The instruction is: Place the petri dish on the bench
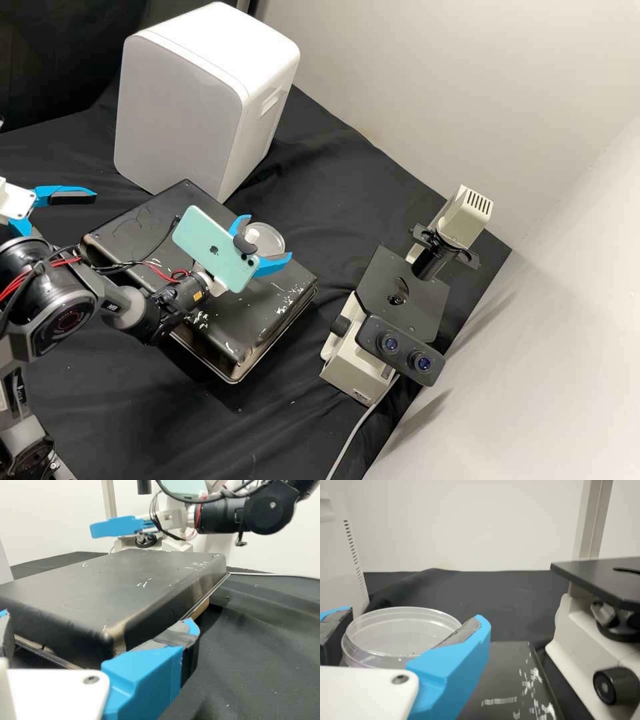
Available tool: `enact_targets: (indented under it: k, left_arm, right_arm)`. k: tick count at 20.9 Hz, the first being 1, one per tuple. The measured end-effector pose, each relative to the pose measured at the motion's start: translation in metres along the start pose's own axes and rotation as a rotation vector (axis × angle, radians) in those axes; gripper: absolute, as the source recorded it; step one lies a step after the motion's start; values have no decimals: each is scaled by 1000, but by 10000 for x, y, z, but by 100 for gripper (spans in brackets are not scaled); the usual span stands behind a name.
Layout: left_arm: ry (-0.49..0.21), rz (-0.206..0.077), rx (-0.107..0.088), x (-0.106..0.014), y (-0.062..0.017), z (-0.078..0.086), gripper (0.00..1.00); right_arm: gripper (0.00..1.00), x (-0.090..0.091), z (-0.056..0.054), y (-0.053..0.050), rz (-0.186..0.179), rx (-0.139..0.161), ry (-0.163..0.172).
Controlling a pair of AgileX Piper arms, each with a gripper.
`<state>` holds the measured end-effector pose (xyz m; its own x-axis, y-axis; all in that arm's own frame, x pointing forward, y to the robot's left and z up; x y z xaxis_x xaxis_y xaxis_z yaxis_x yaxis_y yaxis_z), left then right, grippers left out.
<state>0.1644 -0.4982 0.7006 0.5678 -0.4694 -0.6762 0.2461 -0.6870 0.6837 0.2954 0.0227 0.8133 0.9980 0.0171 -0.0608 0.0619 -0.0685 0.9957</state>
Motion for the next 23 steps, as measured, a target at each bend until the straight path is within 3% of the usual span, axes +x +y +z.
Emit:
enact_targets:
  k: [3, 9, 14, 15, 20, 23]
  left_arm:
    - [-2, 0, 9, 2, -1, 4, 100]
    - [-1, 1, 7, 5, 0, 9, 100]
    - [-1, 1, 7, 5, 0, 9, 100]
    - [-1, 1, 7, 5, 0, 9, 100]
    - [1, 2, 6, 5, 1, 7, 100]
    - [9, 5, 3, 5, 3, 0, 100]
  right_arm:
    - [0, -48, 61, -61, -4, 5, -3]
    - [0, -82, 207, -193, -50, 12, -54]
    - [0, -79, 214, -194, -36, 16, -45]
    - [100, -78, 219, -196, -36, 17, -47]
    - [100, -77, 216, -192, -31, 17, -43]
    - [100, -79, 213, -191, -3, 26, -59]
